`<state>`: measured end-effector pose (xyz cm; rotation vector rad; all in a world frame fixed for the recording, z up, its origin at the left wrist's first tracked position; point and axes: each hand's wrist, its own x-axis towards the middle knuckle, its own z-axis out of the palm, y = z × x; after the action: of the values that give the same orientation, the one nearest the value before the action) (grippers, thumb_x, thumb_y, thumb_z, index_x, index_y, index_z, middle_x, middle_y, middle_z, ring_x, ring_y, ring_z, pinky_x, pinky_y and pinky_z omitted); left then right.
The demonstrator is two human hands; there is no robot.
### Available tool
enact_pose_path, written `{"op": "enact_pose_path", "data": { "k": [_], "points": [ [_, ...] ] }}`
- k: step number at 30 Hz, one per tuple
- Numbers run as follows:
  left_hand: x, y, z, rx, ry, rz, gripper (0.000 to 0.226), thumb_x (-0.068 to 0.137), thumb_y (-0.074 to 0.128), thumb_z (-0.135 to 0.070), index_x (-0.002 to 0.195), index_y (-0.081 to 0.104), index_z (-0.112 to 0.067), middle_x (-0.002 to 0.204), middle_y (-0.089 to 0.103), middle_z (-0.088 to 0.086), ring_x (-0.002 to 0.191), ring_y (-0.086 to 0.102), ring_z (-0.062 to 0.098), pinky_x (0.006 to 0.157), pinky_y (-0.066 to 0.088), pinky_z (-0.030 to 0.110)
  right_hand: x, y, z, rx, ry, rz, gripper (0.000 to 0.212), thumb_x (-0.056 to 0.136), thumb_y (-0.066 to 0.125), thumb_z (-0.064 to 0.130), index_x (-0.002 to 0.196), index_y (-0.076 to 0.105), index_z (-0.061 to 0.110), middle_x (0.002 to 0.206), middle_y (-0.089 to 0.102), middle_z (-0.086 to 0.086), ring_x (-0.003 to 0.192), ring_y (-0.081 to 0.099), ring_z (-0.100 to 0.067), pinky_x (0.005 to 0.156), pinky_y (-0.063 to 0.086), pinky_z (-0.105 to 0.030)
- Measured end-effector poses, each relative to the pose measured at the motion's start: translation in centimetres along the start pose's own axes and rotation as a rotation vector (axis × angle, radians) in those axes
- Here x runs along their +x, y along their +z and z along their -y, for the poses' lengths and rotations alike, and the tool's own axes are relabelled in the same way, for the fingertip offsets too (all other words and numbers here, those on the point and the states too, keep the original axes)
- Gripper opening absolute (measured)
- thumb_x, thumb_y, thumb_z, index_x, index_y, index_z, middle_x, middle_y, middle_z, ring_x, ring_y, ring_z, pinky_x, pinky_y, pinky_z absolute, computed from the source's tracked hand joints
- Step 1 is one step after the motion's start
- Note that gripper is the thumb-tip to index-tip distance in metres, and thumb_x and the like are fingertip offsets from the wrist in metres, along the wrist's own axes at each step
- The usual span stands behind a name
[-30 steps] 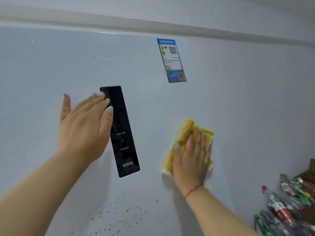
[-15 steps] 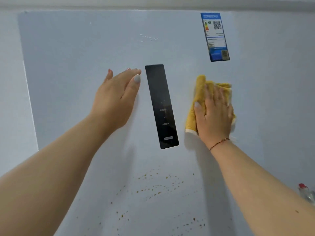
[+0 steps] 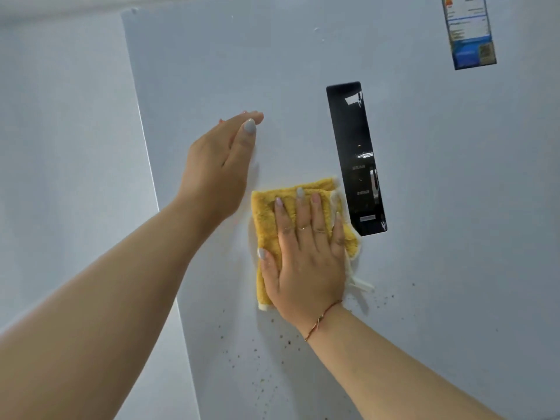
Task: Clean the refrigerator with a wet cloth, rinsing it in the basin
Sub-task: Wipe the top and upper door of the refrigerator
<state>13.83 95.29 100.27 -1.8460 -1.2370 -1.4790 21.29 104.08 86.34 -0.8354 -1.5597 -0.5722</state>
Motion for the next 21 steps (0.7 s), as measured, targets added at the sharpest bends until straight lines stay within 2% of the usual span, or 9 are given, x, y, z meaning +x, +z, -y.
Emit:
{"op": "enact_pose_path", "data": {
  "k": [6, 9, 12, 15, 17, 21],
  "points": [
    [-1.0, -1.4, 0.5, -0.014, -0.009, 0.004, 0.039, 0.105, 0.031, -0.031, 0.133, 0.055, -0.019, 0.137, 0.054, -0.009, 0.128, 0.039, -0.007, 0.116, 0.025, 0.030, -0.1, 1.5, 5.0, 0.051, -0.277, 0.069, 0.063, 0.086, 0.051, 0.049, 0.144, 0.039, 0.027, 0.156, 0.027, -0.004, 0.147, 0.011, -0.026, 0.117, 0.013, -0.051],
    [-1.3, -1.5, 0.7, -0.019, -0.020, -0.011, 0.038, 0.105, 0.033, -0.032, 0.132, 0.056, -0.020, 0.136, 0.054, -0.010, 0.125, 0.039, -0.010, 0.115, 0.025, 0.029, -1.0, 2.3, 6.6, 0.067, -0.493, 0.138, 0.056, 0.085, 0.054, 0.044, 0.139, 0.047, 0.030, 0.151, 0.038, 0.000, 0.145, 0.021, -0.023, 0.118, 0.011, -0.048],
    [-1.5, -1.4, 0.7, -0.020, -0.028, -0.012, 0.037, 0.105, 0.033, -0.031, 0.132, 0.056, -0.020, 0.134, 0.053, -0.012, 0.122, 0.037, -0.013, 0.115, 0.025, 0.029, -1.2, 2.8, 6.3, 0.101, -0.655, 0.097, 0.044, 0.091, 0.046, 0.039, 0.133, 0.054, 0.029, 0.144, 0.047, 0.002, 0.140, 0.031, -0.019, 0.119, 0.014, -0.044],
    [-1.8, -1.4, 0.5, -0.019, -0.022, -0.007, 0.036, 0.105, 0.034, -0.029, 0.131, 0.057, -0.019, 0.127, 0.051, -0.017, 0.115, 0.036, -0.019, 0.114, 0.025, 0.025, -0.5, 2.6, 4.2, 0.110, -0.768, 0.049, 0.040, 0.095, 0.045, 0.038, 0.132, 0.056, 0.029, 0.144, 0.047, 0.004, 0.140, 0.033, -0.017, 0.118, 0.017, -0.042],
    [-2.0, -1.4, 0.4, -0.022, -0.025, -0.017, 0.036, 0.105, 0.034, -0.028, 0.130, 0.058, -0.019, 0.126, 0.052, -0.018, 0.112, 0.036, -0.021, 0.111, 0.025, 0.018, -0.2, 2.0, 2.3, 0.107, -0.763, 0.039, 0.039, 0.097, 0.045, 0.039, 0.134, 0.054, 0.031, 0.146, 0.045, 0.006, 0.141, 0.032, -0.015, 0.117, 0.020, -0.041],
    [-2.7, -1.2, 0.2, -0.055, -0.056, -0.020, 0.035, 0.104, 0.035, -0.031, 0.128, 0.059, -0.023, 0.127, 0.056, -0.017, 0.115, 0.041, -0.017, 0.098, 0.029, 0.000, -0.2, 0.0, -2.8, 0.054, -0.602, 0.023, 0.041, 0.100, 0.042, 0.037, 0.140, 0.046, 0.032, 0.150, 0.038, 0.007, 0.142, 0.028, -0.014, 0.116, 0.022, -0.041]
  ]
}}
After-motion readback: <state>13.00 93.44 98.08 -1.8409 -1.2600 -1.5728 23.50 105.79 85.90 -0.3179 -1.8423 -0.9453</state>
